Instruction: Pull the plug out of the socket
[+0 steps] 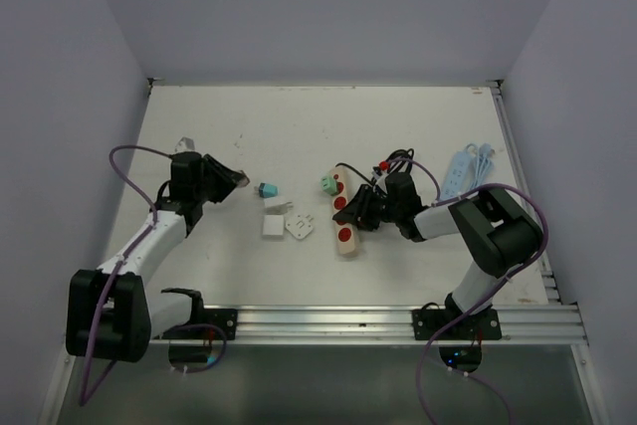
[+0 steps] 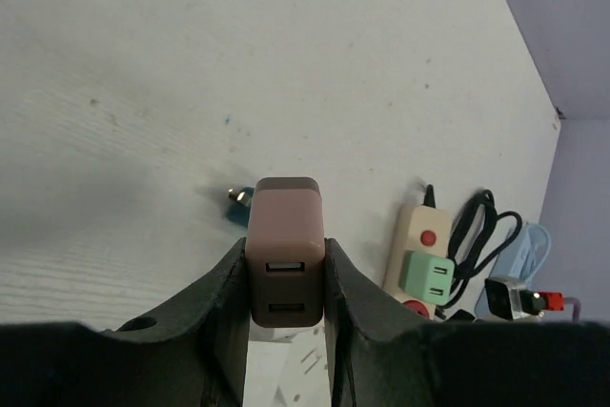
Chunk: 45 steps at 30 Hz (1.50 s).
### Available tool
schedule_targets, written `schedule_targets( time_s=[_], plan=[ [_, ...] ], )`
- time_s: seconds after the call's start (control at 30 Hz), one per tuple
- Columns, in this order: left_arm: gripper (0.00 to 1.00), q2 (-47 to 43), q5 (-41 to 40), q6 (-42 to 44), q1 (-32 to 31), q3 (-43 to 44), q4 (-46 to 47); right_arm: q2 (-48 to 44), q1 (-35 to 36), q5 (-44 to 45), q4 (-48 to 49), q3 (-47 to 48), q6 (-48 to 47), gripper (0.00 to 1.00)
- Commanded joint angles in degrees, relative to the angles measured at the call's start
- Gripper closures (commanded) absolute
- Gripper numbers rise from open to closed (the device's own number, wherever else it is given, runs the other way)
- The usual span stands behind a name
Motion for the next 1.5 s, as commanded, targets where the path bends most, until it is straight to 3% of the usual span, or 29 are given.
schedule_targets(
  time_s=[0.0, 0.07, 0.3, 0.5, 0.57, 0.97, 1.2, 1.47],
  plan=[
    [0.66, 1.0, 2.4, 2.6, 3.3, -3.3, 5.6, 6.1, -1.5, 13.9, -21.6, -5.8, -4.5, 1.0],
    [0.64, 3.0, 2.8, 2.2, 4.3, -5.6, 8.5, 6.1, -1.5, 13.8, -21.6, -5.8, -4.5, 1.0],
    [0.38, 9.8, 2.6, 1.4, 5.0, -8.5, 13.9, 6.2, -1.5, 13.7, -21.6, -5.7, -4.6, 1.0],
    [0.22, 9.2, 2.8, 0.9, 5.5, -10.3, 14.0, 5.9, -1.5, 13.7, -21.8, -5.6, -4.8, 1.0],
    [0.16, 7.2, 2.4, 1.4, 5.8, -10.4, 12.1, 5.9, -1.5, 13.6, -21.8, -5.6, -4.8, 1.0],
    [0.0, -2.9, 2.4, 9.2, 5.1, -2.1, -3.2, 7.0, -1.5, 12.5, -21.7, -4.9, -5.3, 1.0],
    [0.0, -1.3, -0.4, 11.5, -5.7, 9.4, -10.6, 8.0, -1.4, 10.6, -20.9, -4.3, -6.2, 1.0],
    [0.02, 4.5, -4.0, 9.3, -19.4, 15.5, -10.6, 5.0, -1.3, 10.0, -24.9, -2.9, -9.1, 1.0]
  ],
)
